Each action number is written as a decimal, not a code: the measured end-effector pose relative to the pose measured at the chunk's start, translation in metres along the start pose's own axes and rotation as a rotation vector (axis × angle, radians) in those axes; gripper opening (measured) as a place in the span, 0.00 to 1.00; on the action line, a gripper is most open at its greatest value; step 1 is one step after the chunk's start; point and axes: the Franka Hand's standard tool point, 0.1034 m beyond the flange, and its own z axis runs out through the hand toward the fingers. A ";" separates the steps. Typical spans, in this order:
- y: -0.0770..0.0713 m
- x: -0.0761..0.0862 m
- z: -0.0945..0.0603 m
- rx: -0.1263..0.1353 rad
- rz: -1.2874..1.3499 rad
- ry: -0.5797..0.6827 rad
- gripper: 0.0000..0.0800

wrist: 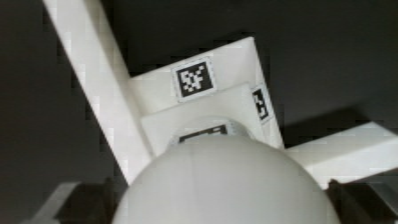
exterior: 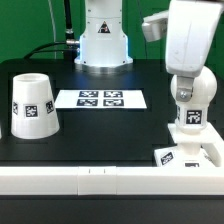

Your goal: Assemble lamp

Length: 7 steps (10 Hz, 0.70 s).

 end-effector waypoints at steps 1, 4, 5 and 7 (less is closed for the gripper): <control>-0.001 0.000 0.000 0.002 0.060 -0.001 0.72; -0.003 0.002 0.000 0.003 0.262 -0.001 0.72; -0.003 0.003 0.000 0.003 0.330 -0.001 0.72; -0.004 0.003 0.001 0.005 0.485 0.000 0.72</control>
Offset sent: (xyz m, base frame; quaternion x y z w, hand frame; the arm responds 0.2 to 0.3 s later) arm 0.0000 0.0000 0.0000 0.0000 0.0000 0.1938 0.9810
